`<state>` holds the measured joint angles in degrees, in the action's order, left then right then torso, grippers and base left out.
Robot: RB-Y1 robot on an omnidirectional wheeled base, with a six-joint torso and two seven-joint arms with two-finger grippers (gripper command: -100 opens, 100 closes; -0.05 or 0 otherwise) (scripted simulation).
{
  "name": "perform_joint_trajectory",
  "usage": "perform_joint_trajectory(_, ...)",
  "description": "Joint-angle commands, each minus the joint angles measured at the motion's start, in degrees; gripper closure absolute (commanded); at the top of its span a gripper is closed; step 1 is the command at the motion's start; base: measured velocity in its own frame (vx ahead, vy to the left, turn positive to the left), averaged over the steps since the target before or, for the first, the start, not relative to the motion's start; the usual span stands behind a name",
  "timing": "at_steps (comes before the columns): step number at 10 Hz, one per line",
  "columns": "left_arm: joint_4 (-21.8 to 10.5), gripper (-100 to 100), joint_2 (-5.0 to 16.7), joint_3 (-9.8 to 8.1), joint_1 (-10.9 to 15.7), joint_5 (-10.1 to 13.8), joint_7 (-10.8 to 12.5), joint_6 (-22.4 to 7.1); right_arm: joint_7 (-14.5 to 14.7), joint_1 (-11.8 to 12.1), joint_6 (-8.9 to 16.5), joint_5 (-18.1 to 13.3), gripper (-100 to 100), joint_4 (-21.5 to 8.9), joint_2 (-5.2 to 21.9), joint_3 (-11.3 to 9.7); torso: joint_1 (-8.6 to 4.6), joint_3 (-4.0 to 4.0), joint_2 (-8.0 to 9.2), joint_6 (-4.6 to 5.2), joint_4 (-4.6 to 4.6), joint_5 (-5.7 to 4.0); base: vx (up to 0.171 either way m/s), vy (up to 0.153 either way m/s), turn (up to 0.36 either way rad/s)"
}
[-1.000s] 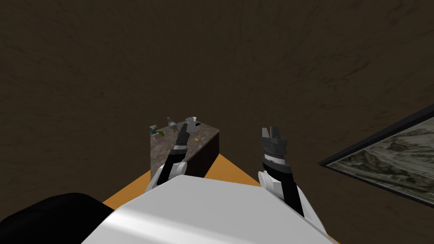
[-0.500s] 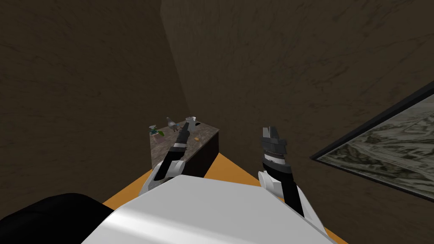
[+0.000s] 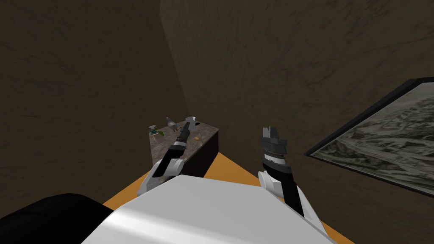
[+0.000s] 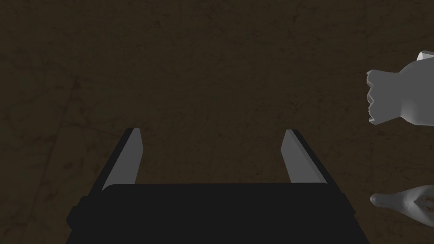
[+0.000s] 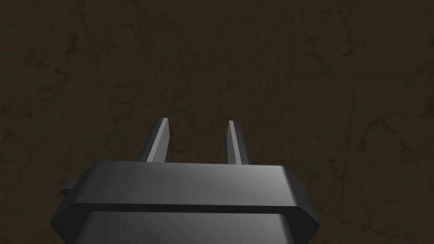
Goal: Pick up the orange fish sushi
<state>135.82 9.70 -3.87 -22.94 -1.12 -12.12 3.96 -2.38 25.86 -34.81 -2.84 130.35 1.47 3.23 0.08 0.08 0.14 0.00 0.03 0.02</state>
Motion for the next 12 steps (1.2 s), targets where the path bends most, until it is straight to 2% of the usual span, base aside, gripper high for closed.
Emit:
perform_joint_trajectory(1, 0.74, -100, 0.65, -0.44, 0.63, 0.66, -0.46, -2.86, 0.00, 0.00, 0.00, 0.00, 0, 0.00, 0.00, 0.00, 0.00, 0.00, 0.00, 0.00, 0.00, 0.00, -0.047, 0.018, -0.053)
perform_joint_trajectory(2, 0.74, -100, 0.65, -0.44, 0.63, 0.66, -0.46, -3.55, 0.00, 0.00, 0.00, 0.00, 0, 0.00, 0.00, 0.00, 0.00, 0.01, 0.03, 0.01, 0.00, 0.00, -0.037, 0.014, -0.035)
perform_joint_trajectory(12, 3.94, -100, 2.96, -2.73, 3.32, 4.14, -2.46, -19.74, 0.00, 0.00, 0.00, 0.00, 0, 0.00, 0.00, 0.00, -0.03, -0.02, -0.03, 0.01, -0.01, -0.01, -0.037, 0.015, -0.050)
